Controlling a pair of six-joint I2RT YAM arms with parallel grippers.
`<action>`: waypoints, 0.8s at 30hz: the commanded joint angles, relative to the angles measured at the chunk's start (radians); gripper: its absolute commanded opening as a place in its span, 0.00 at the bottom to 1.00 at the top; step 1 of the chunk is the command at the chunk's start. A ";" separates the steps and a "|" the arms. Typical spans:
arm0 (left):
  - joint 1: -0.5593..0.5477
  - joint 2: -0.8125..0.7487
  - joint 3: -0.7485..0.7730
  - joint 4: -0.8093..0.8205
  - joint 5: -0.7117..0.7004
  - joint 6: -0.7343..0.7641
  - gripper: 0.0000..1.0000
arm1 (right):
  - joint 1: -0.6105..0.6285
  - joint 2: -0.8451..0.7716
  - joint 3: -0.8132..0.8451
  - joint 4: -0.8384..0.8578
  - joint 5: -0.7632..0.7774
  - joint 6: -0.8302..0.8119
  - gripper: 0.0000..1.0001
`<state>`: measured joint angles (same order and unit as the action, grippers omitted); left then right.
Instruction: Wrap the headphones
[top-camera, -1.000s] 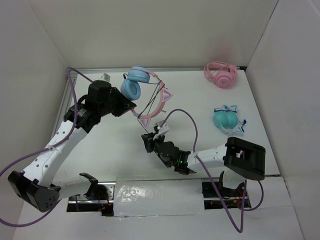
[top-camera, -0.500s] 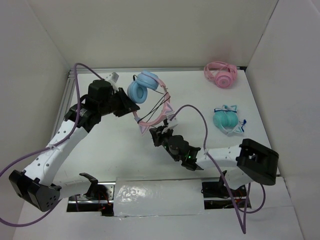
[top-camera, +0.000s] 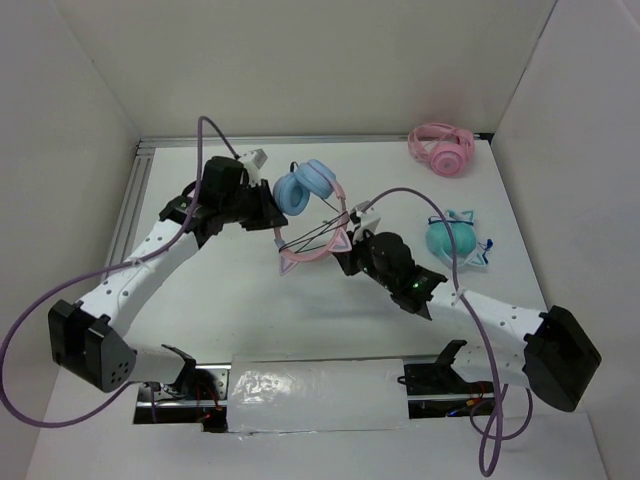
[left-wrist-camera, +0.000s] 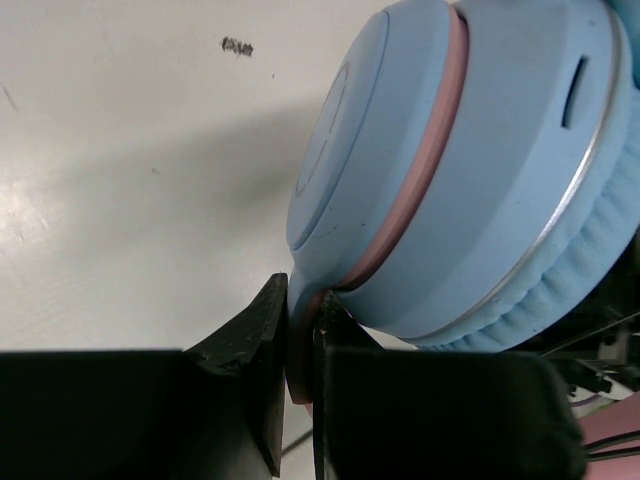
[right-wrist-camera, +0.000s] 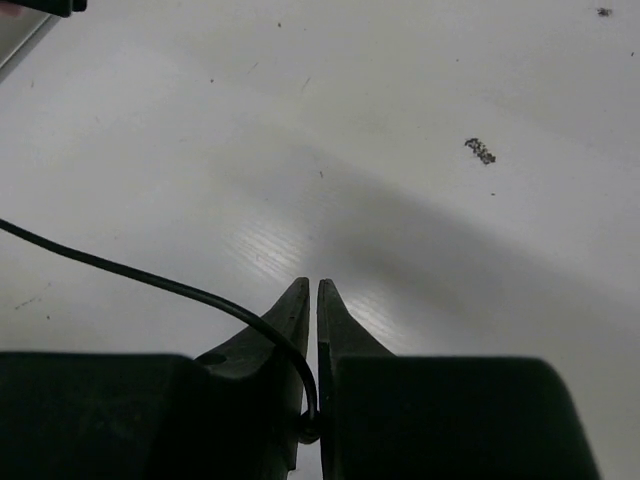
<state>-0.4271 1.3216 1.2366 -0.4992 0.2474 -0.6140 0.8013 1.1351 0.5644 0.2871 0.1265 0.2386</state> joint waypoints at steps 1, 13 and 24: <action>0.019 0.040 0.112 0.068 0.067 0.169 0.00 | -0.091 -0.011 0.109 -0.199 -0.068 -0.093 0.12; 0.037 0.277 0.227 0.180 0.052 0.321 0.00 | -0.355 0.294 0.494 -0.455 -0.389 -0.165 0.09; 0.044 0.683 0.543 0.119 -0.157 0.224 0.00 | -0.475 0.730 0.949 -0.654 -0.363 -0.053 0.08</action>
<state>-0.3779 1.9324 1.7130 -0.3397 0.1287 -0.4187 0.3393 1.8355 1.4090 -0.3336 -0.3202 0.1249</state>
